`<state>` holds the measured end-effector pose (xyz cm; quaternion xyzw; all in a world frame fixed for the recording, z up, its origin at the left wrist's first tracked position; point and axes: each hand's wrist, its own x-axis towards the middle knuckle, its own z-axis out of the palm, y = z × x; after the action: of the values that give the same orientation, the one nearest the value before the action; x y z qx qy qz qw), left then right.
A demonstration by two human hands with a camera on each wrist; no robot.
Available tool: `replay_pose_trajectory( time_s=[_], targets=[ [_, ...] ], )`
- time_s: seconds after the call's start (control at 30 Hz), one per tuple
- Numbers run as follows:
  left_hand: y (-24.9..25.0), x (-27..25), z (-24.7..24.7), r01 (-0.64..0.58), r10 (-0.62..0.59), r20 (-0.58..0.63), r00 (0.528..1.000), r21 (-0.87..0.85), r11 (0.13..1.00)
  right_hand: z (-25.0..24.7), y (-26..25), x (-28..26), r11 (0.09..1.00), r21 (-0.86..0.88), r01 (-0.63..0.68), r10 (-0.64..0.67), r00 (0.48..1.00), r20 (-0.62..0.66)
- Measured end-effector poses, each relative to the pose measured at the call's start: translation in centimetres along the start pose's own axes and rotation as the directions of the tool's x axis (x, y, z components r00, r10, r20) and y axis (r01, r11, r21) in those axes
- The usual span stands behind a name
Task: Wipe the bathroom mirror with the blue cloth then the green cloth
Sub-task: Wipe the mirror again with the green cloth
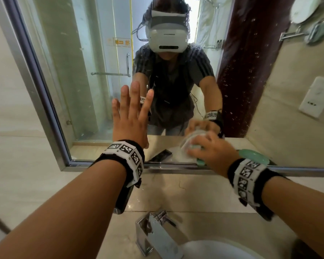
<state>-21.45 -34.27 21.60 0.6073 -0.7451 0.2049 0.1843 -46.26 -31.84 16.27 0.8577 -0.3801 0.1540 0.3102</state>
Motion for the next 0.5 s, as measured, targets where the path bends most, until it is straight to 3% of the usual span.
replay_pose_trajectory(
  time_s=[0.07, 0.13, 0.23, 0.3, 0.37, 0.5],
  targets=[
    [0.0, -0.1, -0.1, 0.000, 0.000, 0.000, 1.000, -0.008, 1.000, -2.9, 2.1, 1.4, 0.983, 0.031, -0.182, 0.185, 0.970, -0.159],
    [0.2, -0.1, -0.3, 0.006, -0.006, 0.011, 1.000, -0.004, 1.000, -6.3, 3.8, 3.4, 0.938, 0.096, -0.334, 0.347, 0.880, -0.324],
    [0.4, -0.2, -0.4, 0.016, -0.016, 0.023, 1.000, 0.020, 1.000, -9.2, 5.0, 5.6, 0.866, 0.173, -0.469, 0.495, 0.755, -0.430],
    [0.4, -0.2, -0.4, 0.019, -0.020, 0.032, 0.999, 0.025, 1.000, -9.1, 4.6, 5.9, 0.836, 0.218, -0.504, 0.544, 0.708, -0.450],
    [0.4, -0.1, -0.4, 0.021, -0.022, 0.037, 0.999, 0.029, 0.999, -7.6, 3.5, 5.1, 0.851, 0.208, -0.482, 0.523, 0.739, -0.426],
    [0.4, -0.1, -0.1, 0.025, -0.027, 0.044, 0.999, 0.041, 0.999, -2.4, 1.0, 1.2, 0.947, 0.086, -0.311, 0.322, 0.903, -0.285]
  ],
)
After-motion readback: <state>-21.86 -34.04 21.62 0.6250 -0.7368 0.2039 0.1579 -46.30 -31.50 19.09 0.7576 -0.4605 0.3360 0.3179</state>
